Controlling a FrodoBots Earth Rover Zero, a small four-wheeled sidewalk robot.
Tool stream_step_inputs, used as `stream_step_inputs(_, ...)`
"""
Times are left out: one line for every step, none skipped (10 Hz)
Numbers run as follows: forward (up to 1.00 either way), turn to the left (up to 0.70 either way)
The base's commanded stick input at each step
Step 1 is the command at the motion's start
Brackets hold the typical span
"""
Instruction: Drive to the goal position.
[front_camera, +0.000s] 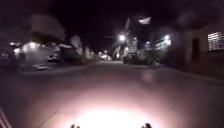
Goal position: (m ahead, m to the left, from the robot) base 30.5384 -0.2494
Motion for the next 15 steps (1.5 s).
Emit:
stream_step_inputs(0.70, 0.00)
stream_step_inputs(0.70, 0.00)
stream_step_inputs(0.70, 0.00)
stream_step_inputs(0.70, 0.00)
stream_step_inputs(0.70, 0.00)
stream_step_inputs(0.70, 0.00)
stream_step_inputs(0.70, 0.00)
stream_step_inputs(0.70, 0.00)
stream_step_inputs(0.70, 0.00)
stream_step_inputs(0.70, 0.00)
stream_step_inputs(0.70, 0.00)
stream_step_inputs(0.70, 0.00)
stream_step_inputs(0.70, 0.00)
stream_step_inputs(0.70, 0.00)
stream_step_inputs(0.70, 0.00)
